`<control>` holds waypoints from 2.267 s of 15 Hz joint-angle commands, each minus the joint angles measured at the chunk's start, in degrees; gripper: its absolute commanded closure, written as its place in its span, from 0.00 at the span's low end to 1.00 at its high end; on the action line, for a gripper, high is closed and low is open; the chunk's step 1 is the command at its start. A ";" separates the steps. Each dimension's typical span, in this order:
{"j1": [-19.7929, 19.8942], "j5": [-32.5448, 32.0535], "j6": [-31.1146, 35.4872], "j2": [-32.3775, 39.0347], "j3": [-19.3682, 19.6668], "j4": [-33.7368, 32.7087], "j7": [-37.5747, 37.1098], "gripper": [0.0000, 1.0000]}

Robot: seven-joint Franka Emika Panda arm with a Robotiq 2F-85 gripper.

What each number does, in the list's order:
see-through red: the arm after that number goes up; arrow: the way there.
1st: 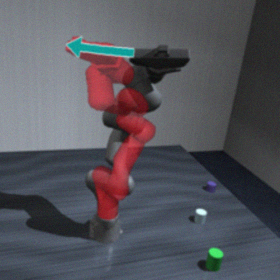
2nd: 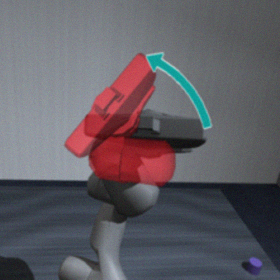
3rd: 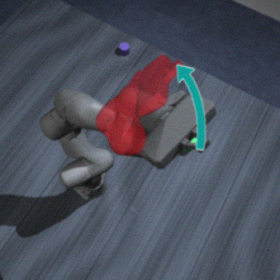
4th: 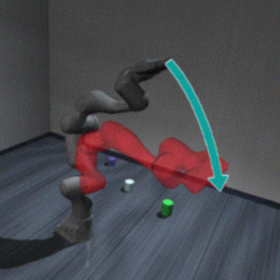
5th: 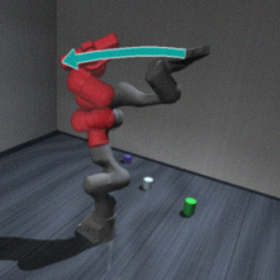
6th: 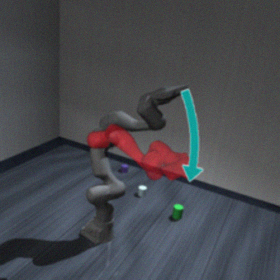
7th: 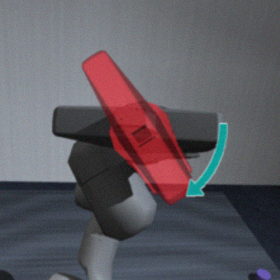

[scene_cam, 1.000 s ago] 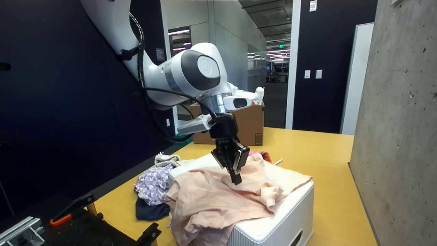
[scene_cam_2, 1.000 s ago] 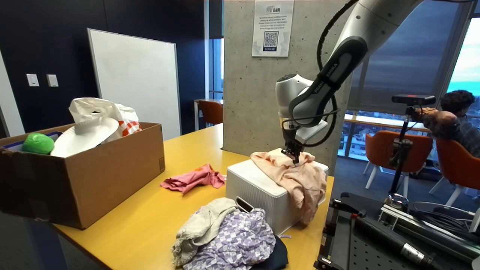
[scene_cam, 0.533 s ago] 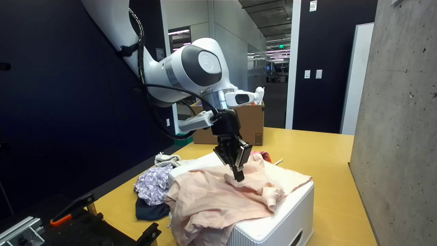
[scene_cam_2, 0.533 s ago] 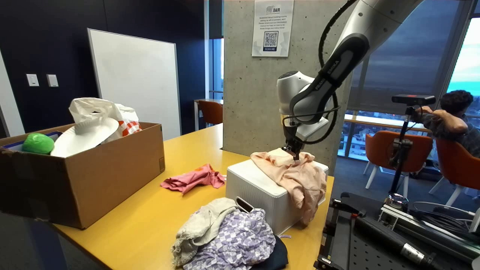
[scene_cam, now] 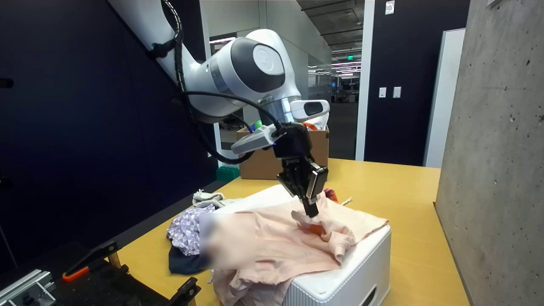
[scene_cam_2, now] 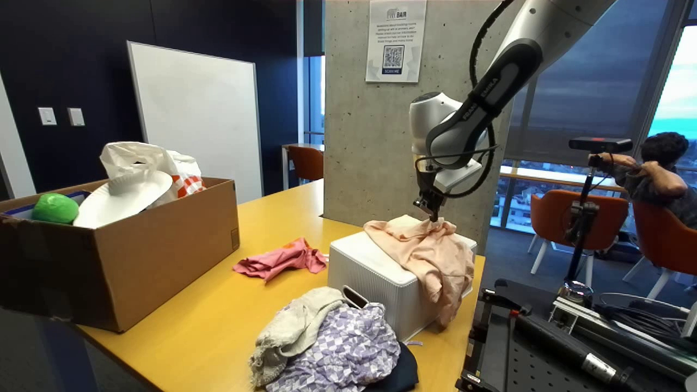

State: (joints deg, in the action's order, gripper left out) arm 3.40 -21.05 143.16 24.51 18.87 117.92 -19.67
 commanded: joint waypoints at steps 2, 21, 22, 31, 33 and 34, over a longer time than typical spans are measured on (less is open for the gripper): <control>2.80 0.38 -0.99 2.94 0.35 -6.07 2.91 1.00; 7.96 6.72 -7.61 26.41 1.18 -39.46 8.19 1.00; 8.01 6.69 -7.89 26.83 1.35 -40.05 8.12 1.00; 7.03 8.27 -8.15 19.64 0.34 -35.59 5.76 0.30; 6.77 10.79 -7.66 16.29 -1.85 -31.90 5.34 0.15; 6.59 12.16 -6.75 14.53 -3.06 -29.37 5.15 0.08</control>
State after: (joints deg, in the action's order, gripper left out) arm 10.70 -12.07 136.10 45.45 18.63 81.09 -13.70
